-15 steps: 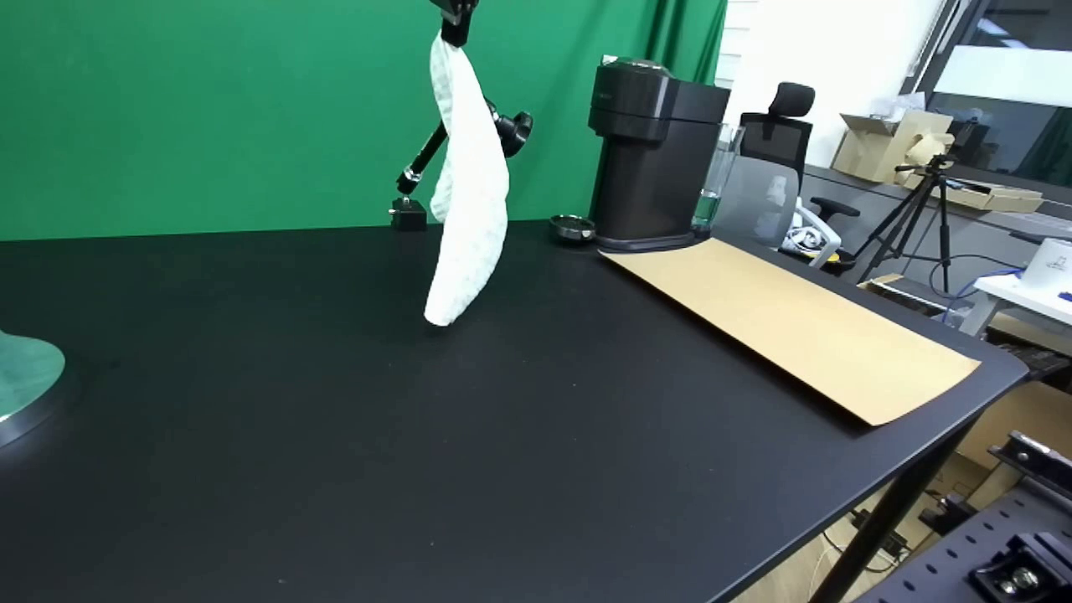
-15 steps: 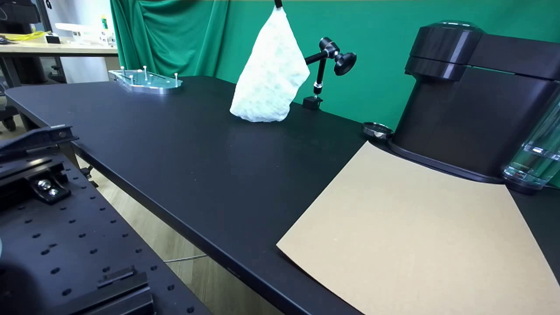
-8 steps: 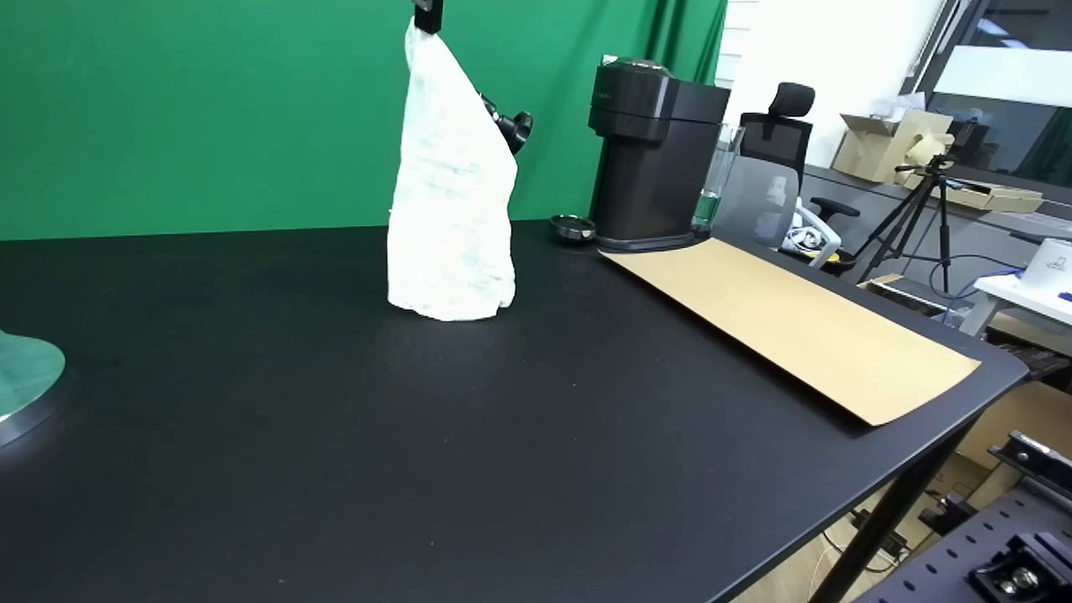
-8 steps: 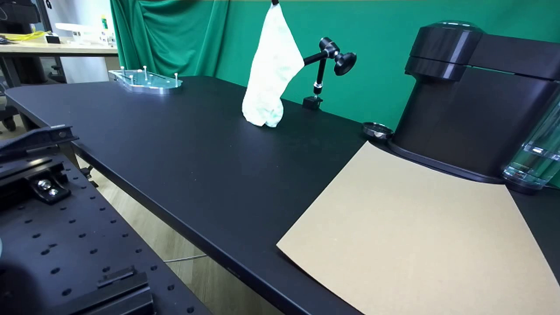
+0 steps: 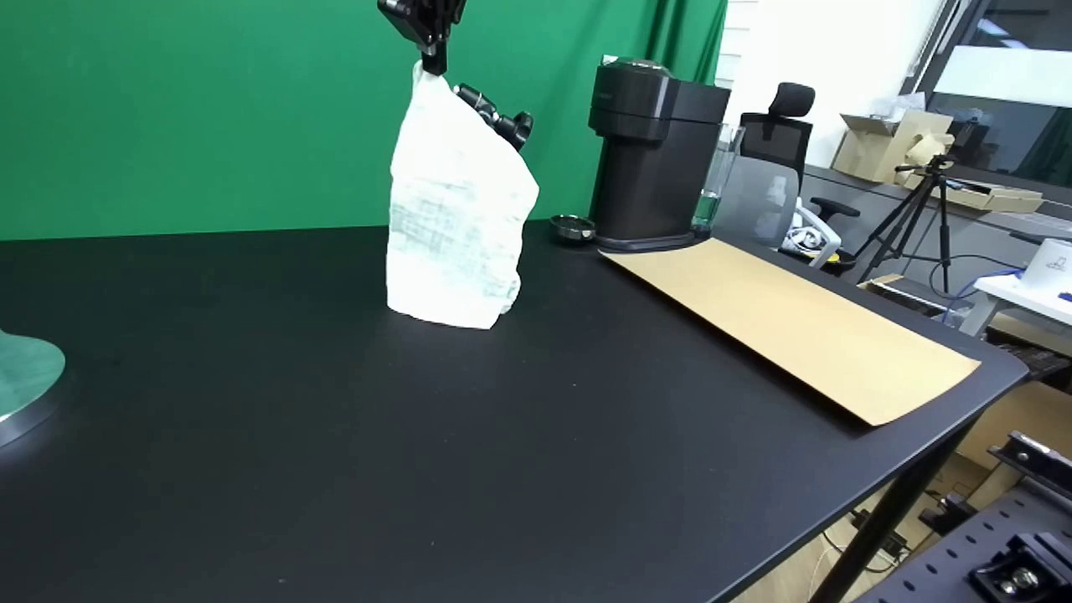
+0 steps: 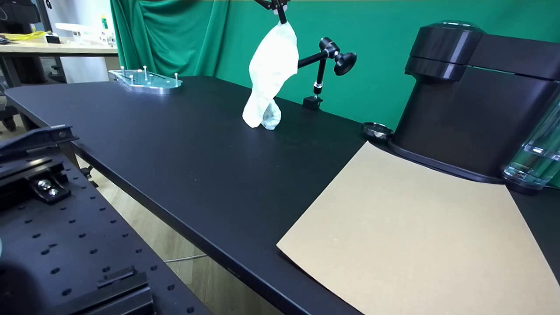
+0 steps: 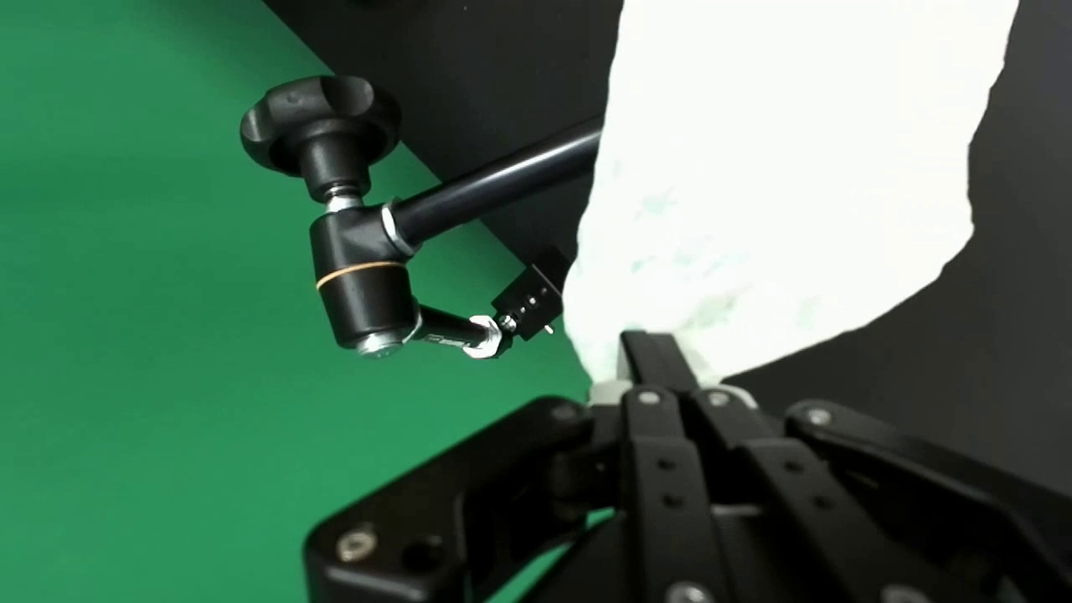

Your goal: Hang the white towel on the black stand

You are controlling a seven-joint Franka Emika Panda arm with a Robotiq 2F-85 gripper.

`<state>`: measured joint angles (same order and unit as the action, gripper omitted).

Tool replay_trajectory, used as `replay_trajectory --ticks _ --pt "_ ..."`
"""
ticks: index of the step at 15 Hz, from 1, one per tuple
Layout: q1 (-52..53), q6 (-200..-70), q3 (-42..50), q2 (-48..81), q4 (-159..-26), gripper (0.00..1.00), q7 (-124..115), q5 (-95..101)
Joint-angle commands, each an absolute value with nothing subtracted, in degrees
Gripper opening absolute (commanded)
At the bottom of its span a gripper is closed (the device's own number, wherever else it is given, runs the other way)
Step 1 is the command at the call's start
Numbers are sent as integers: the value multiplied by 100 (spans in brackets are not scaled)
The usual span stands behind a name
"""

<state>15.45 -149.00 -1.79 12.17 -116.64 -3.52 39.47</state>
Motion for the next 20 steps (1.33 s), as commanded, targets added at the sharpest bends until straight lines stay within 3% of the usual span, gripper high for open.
replay_trajectory --ticks 1,10,20 --pt "1440 -14499 -241 1571 -11095 0 -562 3945" --pt "1277 -14027 -108 1877 -10566 0 -807 3923" --pt "942 -14237 52 1665 -10945 0 -919 3679"
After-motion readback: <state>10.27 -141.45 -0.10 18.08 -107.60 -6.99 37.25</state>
